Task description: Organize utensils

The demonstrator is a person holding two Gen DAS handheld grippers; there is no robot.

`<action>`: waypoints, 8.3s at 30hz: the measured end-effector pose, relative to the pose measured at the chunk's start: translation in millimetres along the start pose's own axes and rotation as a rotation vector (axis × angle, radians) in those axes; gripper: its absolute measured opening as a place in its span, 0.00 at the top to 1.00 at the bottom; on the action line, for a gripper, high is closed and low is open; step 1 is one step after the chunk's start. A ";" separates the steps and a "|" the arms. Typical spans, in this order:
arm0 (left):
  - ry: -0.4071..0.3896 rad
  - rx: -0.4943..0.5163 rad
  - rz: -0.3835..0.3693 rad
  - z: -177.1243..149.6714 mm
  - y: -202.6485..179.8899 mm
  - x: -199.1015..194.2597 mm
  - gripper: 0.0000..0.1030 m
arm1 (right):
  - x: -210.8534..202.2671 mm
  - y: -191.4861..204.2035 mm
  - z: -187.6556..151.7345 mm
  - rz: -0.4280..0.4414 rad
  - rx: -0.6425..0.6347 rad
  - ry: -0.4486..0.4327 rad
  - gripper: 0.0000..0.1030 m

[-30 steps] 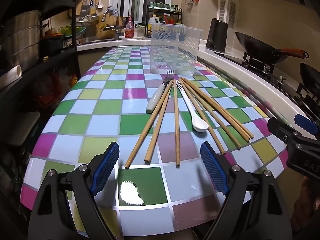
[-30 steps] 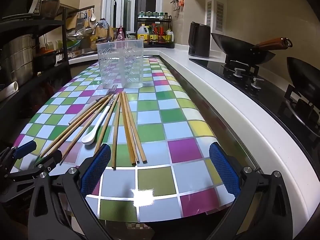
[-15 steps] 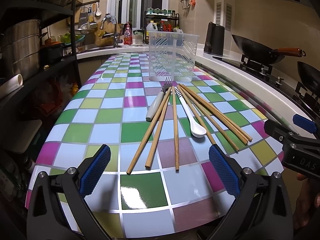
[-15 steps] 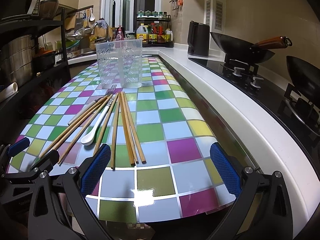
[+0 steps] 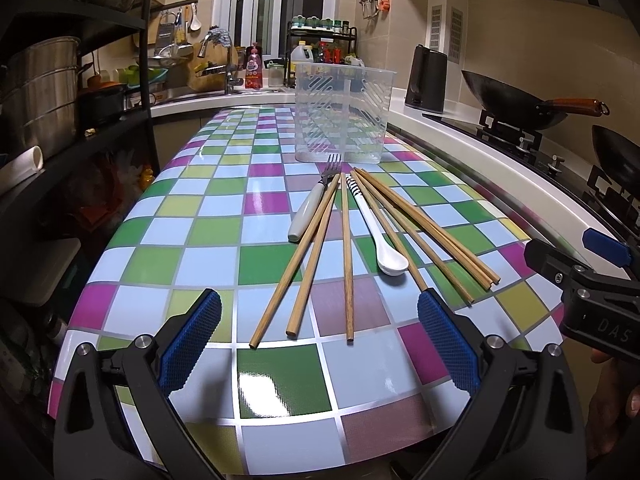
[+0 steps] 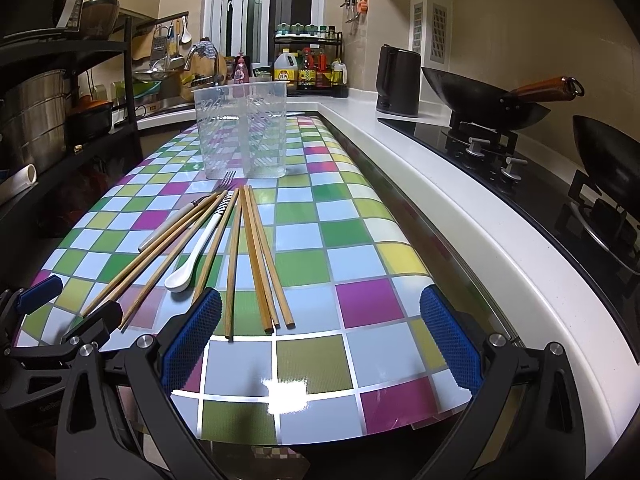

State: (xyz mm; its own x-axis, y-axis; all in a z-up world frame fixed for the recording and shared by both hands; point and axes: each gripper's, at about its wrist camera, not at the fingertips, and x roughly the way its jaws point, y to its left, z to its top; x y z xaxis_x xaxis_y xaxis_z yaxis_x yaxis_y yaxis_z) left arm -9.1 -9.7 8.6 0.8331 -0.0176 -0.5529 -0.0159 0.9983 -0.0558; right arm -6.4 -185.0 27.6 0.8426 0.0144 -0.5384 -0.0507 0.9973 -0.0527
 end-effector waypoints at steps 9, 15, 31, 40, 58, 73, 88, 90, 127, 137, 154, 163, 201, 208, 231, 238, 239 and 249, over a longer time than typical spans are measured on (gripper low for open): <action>-0.001 0.001 0.000 0.3 -1.0 -0.5 0.07 | -0.6 1.3 0.1 0.000 -0.003 -0.001 0.05; -0.004 0.000 -0.007 1.5 -3.5 -1.1 0.07 | -3.0 2.7 0.9 0.000 -0.006 -0.006 0.05; -0.009 0.001 -0.011 3.1 -6.4 -1.4 0.07 | -4.4 4.3 1.1 0.001 -0.011 -0.011 0.05; -0.010 0.000 0.000 5.5 -7.5 -2.5 0.21 | -3.8 1.7 2.4 0.003 0.000 -0.014 0.05; 0.097 -0.170 0.008 2.6 42.8 23.8 0.79 | 54.2 -11.1 -0.1 0.118 0.068 0.116 0.58; 0.134 -0.072 -0.028 -4.7 25.1 30.2 0.90 | 63.6 10.0 -14.1 0.196 -0.045 0.172 0.79; 0.114 0.005 -0.003 -7.0 15.0 27.0 0.94 | 63.7 -10.5 -15.8 0.097 0.025 0.156 0.94; 0.116 0.016 -0.012 -8.0 11.5 28.0 0.94 | 64.0 -9.7 -16.3 0.105 0.019 0.155 0.94; -0.046 0.022 -0.014 21.5 11.2 13.6 0.95 | 67.5 -7.1 26.3 0.124 -0.034 0.113 0.94; -0.168 0.041 -0.007 44.0 11.0 -10.9 0.95 | 41.6 -5.0 56.9 0.105 -0.082 0.019 0.94; -0.258 0.040 -0.016 95.8 20.4 -30.3 0.95 | 2.7 -8.2 120.4 0.153 -0.089 -0.125 0.94; -0.261 0.035 -0.038 122.4 25.1 -36.4 0.95 | -7.6 -9.2 144.2 0.198 -0.062 -0.155 0.94; -0.245 -0.087 -0.217 374.1 48.1 87.9 0.95 | 68.8 4.2 359.5 0.326 0.024 -0.278 0.94; -0.095 -0.090 -0.226 339.1 42.9 151.9 0.95 | 118.3 12.6 329.2 0.338 0.012 -0.150 0.94; -0.112 -0.060 -0.074 325.8 36.2 127.5 0.39 | 125.1 17.3 297.7 0.235 -0.021 -0.086 0.57; -0.184 -0.044 -0.012 313.7 33.0 71.0 0.30 | 66.1 8.7 285.2 0.207 -0.017 -0.210 0.51; -0.185 -0.041 -0.006 307.7 32.0 64.2 0.29 | 60.1 7.5 282.0 0.206 -0.017 -0.221 0.51; -0.153 0.004 -0.031 219.6 23.7 31.7 0.27 | 17.1 0.0 212.0 0.183 0.006 -0.303 0.47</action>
State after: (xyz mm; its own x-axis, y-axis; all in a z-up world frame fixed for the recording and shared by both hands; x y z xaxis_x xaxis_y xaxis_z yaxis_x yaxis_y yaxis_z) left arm 138.3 25.6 172.3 0.9075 -0.0399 -0.4182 0.0127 0.9976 -0.0674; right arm 121.6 -169.6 196.7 0.9405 0.2130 -0.2647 -0.2134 0.9766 0.0276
